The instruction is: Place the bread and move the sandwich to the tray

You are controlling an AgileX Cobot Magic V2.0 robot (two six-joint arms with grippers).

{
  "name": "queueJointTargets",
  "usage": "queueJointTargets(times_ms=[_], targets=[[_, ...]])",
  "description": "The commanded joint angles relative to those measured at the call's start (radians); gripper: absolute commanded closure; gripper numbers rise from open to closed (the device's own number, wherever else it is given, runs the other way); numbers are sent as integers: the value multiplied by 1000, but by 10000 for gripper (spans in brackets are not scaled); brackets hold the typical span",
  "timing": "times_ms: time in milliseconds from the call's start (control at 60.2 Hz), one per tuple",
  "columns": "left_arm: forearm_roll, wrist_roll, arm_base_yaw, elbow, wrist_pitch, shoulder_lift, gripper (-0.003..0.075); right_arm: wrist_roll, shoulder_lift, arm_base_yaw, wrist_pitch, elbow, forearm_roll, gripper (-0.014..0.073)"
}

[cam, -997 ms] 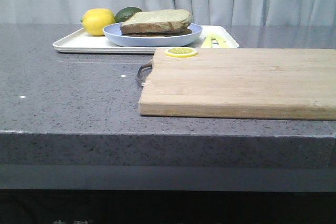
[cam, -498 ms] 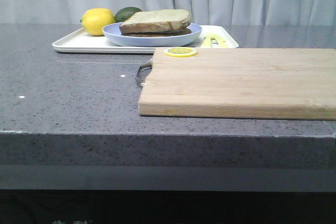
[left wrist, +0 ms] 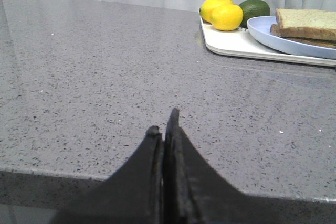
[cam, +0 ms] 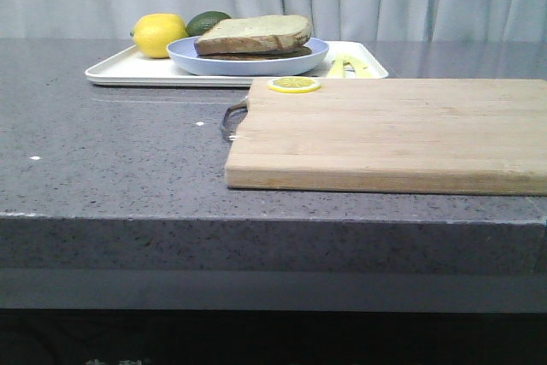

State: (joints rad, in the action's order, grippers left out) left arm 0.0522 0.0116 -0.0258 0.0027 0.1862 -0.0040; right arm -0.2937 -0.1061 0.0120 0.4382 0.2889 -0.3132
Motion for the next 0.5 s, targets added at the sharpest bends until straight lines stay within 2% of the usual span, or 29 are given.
queueJointTargets(times_ms=[0,199,316,482], targets=[[7,9,-6,13,-89,-25,739,-2,-11,2,-75,27,1,655],[7,9,-6,13,-89,-25,739,-2,-11,2,-81,27,2,655],[7,9,-6,13,-89,-25,739,12,-8,12,-185,-19,9,655],[7,9,-6,13,-89,-25,739,102,-8,96,-301,-120,151,655]])
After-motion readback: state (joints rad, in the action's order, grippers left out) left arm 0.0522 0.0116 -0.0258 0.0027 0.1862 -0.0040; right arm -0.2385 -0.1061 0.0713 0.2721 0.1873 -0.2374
